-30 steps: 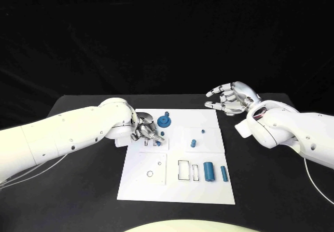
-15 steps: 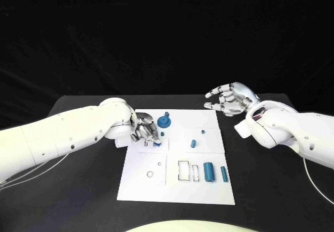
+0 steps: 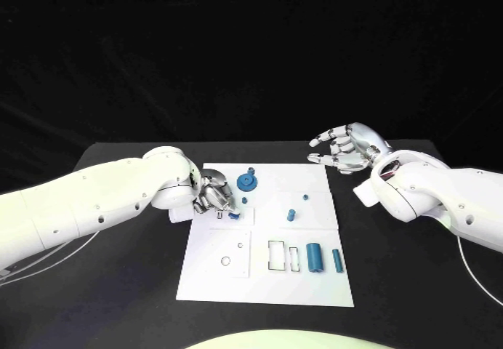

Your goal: Assemble the parts on the task board

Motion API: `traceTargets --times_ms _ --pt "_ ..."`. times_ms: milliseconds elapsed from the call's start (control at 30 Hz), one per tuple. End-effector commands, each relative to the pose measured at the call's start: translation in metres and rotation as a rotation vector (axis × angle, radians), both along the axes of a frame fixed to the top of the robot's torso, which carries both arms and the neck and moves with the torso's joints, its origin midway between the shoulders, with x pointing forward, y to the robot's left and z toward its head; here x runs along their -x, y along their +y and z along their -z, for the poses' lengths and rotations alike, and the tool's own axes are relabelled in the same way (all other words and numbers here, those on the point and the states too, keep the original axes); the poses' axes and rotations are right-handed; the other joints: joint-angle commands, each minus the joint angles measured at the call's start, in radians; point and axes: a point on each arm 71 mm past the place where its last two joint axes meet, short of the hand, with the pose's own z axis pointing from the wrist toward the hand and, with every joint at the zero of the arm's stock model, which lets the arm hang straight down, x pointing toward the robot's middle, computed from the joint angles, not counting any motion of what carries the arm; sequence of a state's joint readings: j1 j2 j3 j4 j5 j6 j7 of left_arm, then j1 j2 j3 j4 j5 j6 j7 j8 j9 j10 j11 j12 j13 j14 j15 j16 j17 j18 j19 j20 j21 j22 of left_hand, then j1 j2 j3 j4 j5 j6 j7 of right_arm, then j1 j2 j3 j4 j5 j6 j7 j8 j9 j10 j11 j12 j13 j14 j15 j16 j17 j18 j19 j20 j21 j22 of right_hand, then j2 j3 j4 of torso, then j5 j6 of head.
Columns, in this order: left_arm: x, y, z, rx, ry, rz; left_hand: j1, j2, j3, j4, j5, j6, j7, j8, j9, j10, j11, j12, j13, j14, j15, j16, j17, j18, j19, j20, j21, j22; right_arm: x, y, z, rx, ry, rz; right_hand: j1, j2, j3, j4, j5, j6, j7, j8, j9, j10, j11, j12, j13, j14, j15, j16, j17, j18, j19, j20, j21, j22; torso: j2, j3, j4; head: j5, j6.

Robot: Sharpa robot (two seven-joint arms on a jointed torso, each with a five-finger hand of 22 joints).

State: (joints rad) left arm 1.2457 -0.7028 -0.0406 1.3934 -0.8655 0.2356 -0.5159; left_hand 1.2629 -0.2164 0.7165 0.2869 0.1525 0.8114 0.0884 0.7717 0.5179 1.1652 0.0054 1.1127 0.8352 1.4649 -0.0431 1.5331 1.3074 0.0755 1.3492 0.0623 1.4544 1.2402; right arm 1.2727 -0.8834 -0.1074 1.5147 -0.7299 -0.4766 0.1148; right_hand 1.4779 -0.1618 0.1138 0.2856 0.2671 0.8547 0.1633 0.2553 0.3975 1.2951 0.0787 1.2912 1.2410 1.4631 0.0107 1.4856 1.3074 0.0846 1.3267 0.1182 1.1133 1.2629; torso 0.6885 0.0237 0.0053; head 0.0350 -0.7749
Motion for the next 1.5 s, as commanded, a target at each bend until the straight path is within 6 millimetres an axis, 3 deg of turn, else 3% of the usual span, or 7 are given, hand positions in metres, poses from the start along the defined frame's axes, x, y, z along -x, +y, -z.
traceTargets --times_ms 33,367,500,833,967,1100,1500 --pt "0.001 0.001 -0.003 0.052 -0.005 -0.039 -0.02 -0.005 0.185 -0.183 0.032 0.022 -0.011 0.001 0.198 0.014 -0.002 0.005 0.009 0.083 -0.009 0.007 0.199 -0.008 0.009 0.0 0.008 0.009 0.001 0.0 0.0 0.009 -0.003 -0.016 0.009 0.0 0.007 -0.002 0.006 -0.008 -0.001 0.007 0.0 -0.006 -0.001 -0.006 -0.002 0.053 -0.006 -0.003 0.062 0.018 -0.002 -0.008 -0.002 -0.001 0.0 0.0003 -0.0004 0.004 -0.002" --pt "0.004 0.007 -0.011 0.071 -0.106 -0.093 -0.104 -0.054 0.184 -0.248 0.29 0.097 -0.04 -0.005 0.218 0.12 -0.03 0.052 0.101 0.094 -0.036 0.019 0.226 -0.019 0.053 -0.026 0.028 0.066 0.001 -0.004 0.001 0.011 -0.003 -0.01 0.009 0.0 0.007 -0.002 0.006 -0.008 -0.001 0.007 0.0 -0.006 -0.001 -0.006 -0.002 0.053 -0.006 -0.003 0.062 0.018 -0.002 -0.008 -0.002 -0.001 0.0 0.0001 0.0003 0.009 -0.008" --pt "0.005 0.007 -0.012 0.062 -0.153 -0.1 -0.113 -0.059 0.176 -0.256 0.325 0.109 -0.045 -0.005 0.222 0.137 -0.036 0.062 0.118 0.096 -0.041 0.02 0.229 -0.022 0.064 -0.031 0.034 0.082 0.001 -0.005 0.001 0.012 -0.003 -0.007 0.009 0.0 0.007 -0.002 0.006 -0.008 -0.001 0.007 0.0 -0.006 -0.001 -0.006 -0.002 0.053 -0.006 -0.003 0.062 0.018 -0.002 -0.008 -0.002 -0.001 -0.001 -0.0001 0.0004 0.01 -0.013" --pt "0.01 0.004 -0.012 0.022 -0.269 -0.094 -0.122 -0.064 0.173 -0.263 0.357 0.121 -0.051 -0.003 0.226 0.154 -0.041 0.071 0.136 0.096 -0.046 0.022 0.231 -0.025 0.074 -0.036 0.039 0.097 0.0 -0.01 0.001 0.004 -0.02 0.008 0.006 -0.005 0.016 0.002 0.011 -0.014 -0.001 0.013 -0.001 -0.085 -0.001 -0.098 -0.103 0.037 -0.006 -0.029 0.015 0.028 -0.028 -0.008 -0.058 -0.035 -0.001 -0.0001 -0.0014 0.013 -0.01" --pt "0.013 0.003 -0.012 0.0 -0.31 -0.089 -0.123 -0.064 0.172 -0.263 0.36 0.122 -0.052 -0.003 0.226 0.156 -0.042 0.072 0.137 0.097 -0.046 0.022 0.232 -0.026 0.076 -0.036 0.04 0.1 -0.001 -0.012 0.0 -0.022 -0.03 0.019 0.006 -0.021 0.062 0.003 0.014 -0.03 -0.001 0.03 -0.004 -0.283 -0.004 -0.424 -0.448 -0.083 -0.009 -0.257 -0.303 0.093 -0.218 -0.01 -0.457 -0.287 -0.001 -0.0005 -0.0019 0.015 -0.007" --pt "0.015 0.004 -0.011 -0.011 -0.332 -0.093 -0.123 -0.064 0.173 -0.263 0.361 0.123 -0.052 -0.003 0.226 0.154 -0.042 0.069 0.133 0.096 -0.046 0.021 0.231 -0.026 0.076 -0.036 0.04 0.099 -0.003 -0.012 0.0 -0.048 -0.039 0.03 0.002 -0.039 0.12 0.003 0.018 -0.042 0.007 0.041 -0.009 -0.315 0.007 -0.558 -0.578 -0.235 0.002 -0.58 -0.628 0.096 -0.271 0.001 -0.599 -0.379 -0.001 0.0006 -0.0021 0.014 -0.006" --pt "0.02 0.002 -0.002 -0.036 -0.325 -0.079 -0.123 -0.064 0.173 -0.263 0.362 0.124 -0.053 -0.003 0.227 0.147 -0.043 0.057 0.114 0.094 -0.047 0.017 0.223 -0.025 0.075 -0.037 0.039 0.098 -0.006 -0.017 -0.002 -0.116 -0.07 0.08 -0.031 -0.084 0.221 -0.003 0.059 -0.105 0.061 0.091 -0.012 -0.373 0.072 -0.837 -0.931 -0.37 0.076 -1.065 -0.788 0.095 -0.371 0.076 -0.889 -0.62 0.002 0.0013 -0.003 0.019 -0.014"
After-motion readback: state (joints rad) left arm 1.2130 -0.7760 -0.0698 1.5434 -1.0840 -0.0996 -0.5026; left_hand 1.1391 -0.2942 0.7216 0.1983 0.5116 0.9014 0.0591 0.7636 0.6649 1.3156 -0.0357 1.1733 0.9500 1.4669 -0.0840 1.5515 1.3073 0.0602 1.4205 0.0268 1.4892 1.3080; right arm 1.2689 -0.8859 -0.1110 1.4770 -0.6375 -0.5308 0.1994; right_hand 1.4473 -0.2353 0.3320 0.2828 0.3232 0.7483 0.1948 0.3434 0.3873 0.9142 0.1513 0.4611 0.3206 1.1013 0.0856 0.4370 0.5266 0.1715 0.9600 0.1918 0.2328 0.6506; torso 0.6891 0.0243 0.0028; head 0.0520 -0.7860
